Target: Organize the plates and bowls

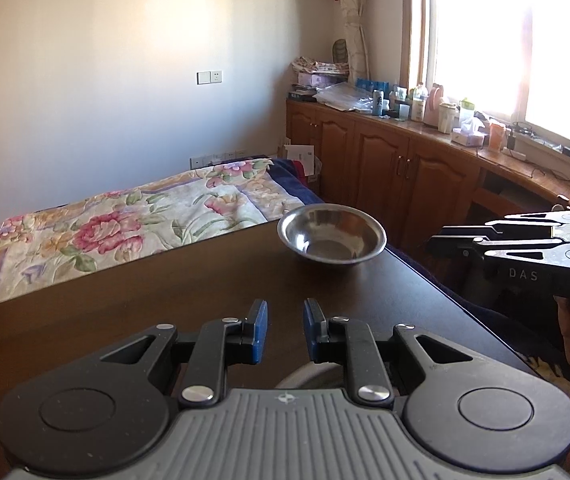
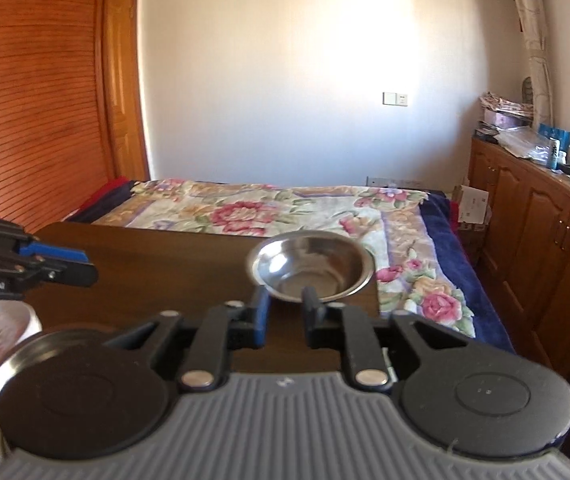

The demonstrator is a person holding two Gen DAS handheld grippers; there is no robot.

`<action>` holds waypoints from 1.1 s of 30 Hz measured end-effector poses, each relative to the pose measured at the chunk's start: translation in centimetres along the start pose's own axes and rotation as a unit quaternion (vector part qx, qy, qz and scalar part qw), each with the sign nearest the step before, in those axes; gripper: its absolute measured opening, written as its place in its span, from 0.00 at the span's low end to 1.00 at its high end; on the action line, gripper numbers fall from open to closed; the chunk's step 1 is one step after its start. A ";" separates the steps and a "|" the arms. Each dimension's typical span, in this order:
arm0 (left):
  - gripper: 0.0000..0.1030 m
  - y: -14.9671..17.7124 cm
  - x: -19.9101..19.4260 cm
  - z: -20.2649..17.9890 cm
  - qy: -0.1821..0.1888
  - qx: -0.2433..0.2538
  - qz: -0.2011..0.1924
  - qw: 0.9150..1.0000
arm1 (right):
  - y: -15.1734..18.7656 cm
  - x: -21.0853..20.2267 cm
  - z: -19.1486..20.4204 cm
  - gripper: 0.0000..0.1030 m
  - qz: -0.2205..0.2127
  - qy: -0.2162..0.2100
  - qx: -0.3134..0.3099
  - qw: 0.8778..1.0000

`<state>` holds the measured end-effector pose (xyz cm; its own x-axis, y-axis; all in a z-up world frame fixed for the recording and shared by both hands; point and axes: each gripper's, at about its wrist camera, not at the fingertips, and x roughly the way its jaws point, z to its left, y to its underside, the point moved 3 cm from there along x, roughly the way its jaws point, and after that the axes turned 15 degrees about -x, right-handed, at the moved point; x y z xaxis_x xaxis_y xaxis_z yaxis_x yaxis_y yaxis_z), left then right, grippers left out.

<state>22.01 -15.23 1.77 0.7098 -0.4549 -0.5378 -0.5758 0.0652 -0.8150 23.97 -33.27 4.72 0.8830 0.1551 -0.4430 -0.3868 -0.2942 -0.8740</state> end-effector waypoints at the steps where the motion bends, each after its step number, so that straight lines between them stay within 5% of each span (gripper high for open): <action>1: 0.23 -0.3 0.4 -0.1 0.001 0.001 0.002 1.000 | 0.1 0.4 -0.4 0.32 0.000 0.003 0.003 1.000; 8: 0.40 -1.8 2.9 -0.5 -0.002 0.011 0.008 1.000 | 0.6 2.6 -2.6 0.48 0.000 0.011 0.009 1.000; 13: 0.75 -2.6 4.9 -0.5 -0.004 0.013 0.007 1.000 | 1.0 4.3 -3.6 0.59 0.006 0.007 0.016 1.000; 19: 0.94 -3.7 7.5 -0.5 0.015 0.011 0.011 1.000 | 1.4 6.0 -4.8 0.77 0.008 0.002 0.024 1.000; 22: 0.98 -4.3 8.7 -0.6 0.025 0.014 0.015 0.999 | 1.2 6.7 -5.3 0.85 0.004 -0.005 0.028 1.000; 33: 0.92 -5.4 13.3 -0.7 0.040 0.022 0.051 0.998 | 1.4 8.9 -6.0 0.87 0.014 -0.028 0.037 0.999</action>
<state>34.25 -22.29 -0.87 0.6127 -0.5126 -0.6016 -0.6241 0.1533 -0.7662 32.94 -37.96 0.75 0.8566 0.2006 -0.4754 -0.4309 -0.2287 -0.8729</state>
